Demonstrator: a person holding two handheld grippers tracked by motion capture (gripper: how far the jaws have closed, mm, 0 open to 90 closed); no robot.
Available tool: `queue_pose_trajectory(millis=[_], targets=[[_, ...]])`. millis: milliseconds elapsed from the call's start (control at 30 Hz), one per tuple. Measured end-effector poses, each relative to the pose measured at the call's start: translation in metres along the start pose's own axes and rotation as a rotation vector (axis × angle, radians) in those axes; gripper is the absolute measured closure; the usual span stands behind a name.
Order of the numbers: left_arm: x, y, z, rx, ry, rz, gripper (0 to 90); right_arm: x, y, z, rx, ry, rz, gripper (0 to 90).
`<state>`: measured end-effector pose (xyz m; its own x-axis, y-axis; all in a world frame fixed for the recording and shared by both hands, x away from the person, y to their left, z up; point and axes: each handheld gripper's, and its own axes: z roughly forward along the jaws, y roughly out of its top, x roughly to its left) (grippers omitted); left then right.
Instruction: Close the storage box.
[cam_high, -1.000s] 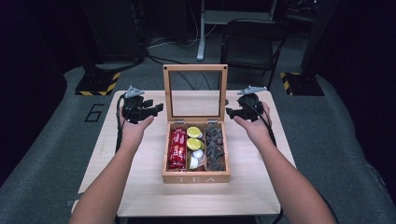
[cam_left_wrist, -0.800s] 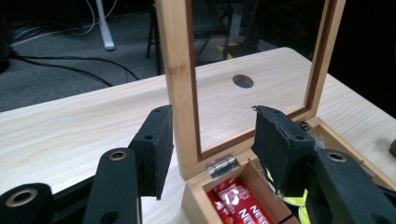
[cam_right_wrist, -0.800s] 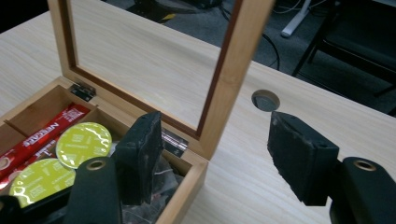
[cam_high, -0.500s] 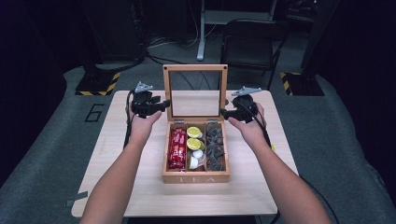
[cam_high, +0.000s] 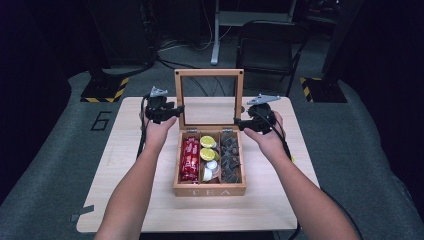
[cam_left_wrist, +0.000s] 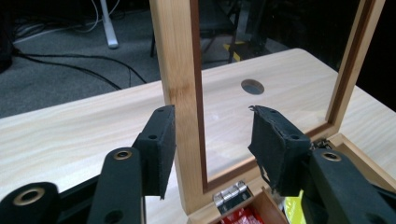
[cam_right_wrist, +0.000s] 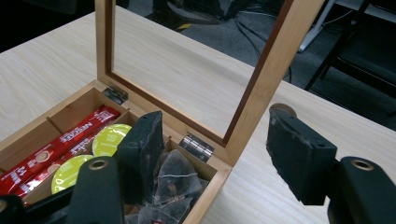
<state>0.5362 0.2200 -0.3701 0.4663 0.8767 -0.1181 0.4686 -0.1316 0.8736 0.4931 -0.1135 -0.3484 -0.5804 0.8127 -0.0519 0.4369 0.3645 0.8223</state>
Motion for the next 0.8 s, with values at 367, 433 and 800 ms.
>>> queue_pose_trajectory(millis=[367,433,800], targets=[[0.001,0.005,0.014,0.021,-0.016,-0.002,52.7,0.0,-0.011,-0.005,-0.007,0.021,-0.005,35.8],[0.001,0.005,0.017,0.027,-0.017,0.004,52.8,-0.001,-0.014,-0.005,-0.002,0.023,-0.009,35.8],[0.005,0.004,0.021,0.03,-0.035,-0.023,58.6,-0.002,-0.018,-0.006,0.008,0.018,-0.003,35.8]])
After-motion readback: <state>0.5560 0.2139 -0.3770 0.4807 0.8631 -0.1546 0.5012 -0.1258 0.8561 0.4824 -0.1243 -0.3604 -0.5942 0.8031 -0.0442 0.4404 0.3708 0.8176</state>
